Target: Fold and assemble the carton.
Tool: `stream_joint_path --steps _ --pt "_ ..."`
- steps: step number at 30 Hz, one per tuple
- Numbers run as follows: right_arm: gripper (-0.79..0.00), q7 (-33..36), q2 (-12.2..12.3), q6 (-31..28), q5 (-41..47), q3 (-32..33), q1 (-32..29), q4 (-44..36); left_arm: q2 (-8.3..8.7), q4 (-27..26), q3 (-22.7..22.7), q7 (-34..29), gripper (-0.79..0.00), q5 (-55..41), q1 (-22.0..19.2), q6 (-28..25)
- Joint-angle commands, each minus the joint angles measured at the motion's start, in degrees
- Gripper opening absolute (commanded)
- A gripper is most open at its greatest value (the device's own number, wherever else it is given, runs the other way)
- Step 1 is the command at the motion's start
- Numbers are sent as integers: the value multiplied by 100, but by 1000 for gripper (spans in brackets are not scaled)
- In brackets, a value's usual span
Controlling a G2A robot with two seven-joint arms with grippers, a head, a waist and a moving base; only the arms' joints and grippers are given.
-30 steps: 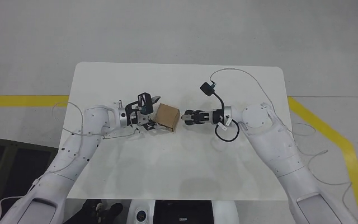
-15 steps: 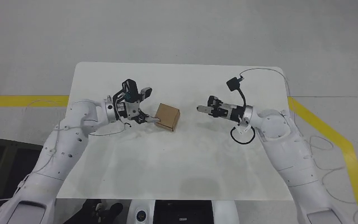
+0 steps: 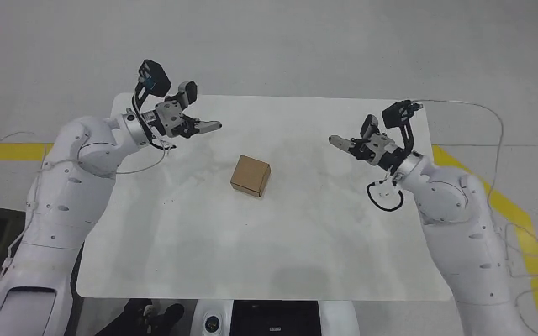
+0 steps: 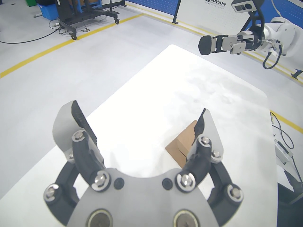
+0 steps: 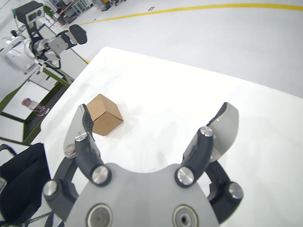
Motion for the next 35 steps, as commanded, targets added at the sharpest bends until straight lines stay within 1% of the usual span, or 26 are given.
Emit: stream_joint_path --steps 1,6,11,15,35 --pt "0 -93 27 174 -179 200 -142 -263 -4 11 -9 -71 0 -68 -76 72" --pt "0 -121 81 514 -428 608 -388 -737 6 169 -105 -242 0 -137 -263 227" --pt "0 92 124 599 -495 818 -359 -955 31 425 -227 -386 0 -136 -421 330" --pt "0 182 140 664 -535 843 -230 -990 34 538 -278 -347 0 -181 -489 369" --pt "0 182 140 664 -535 843 -230 -990 34 538 -278 -347 -1 -180 -489 369"
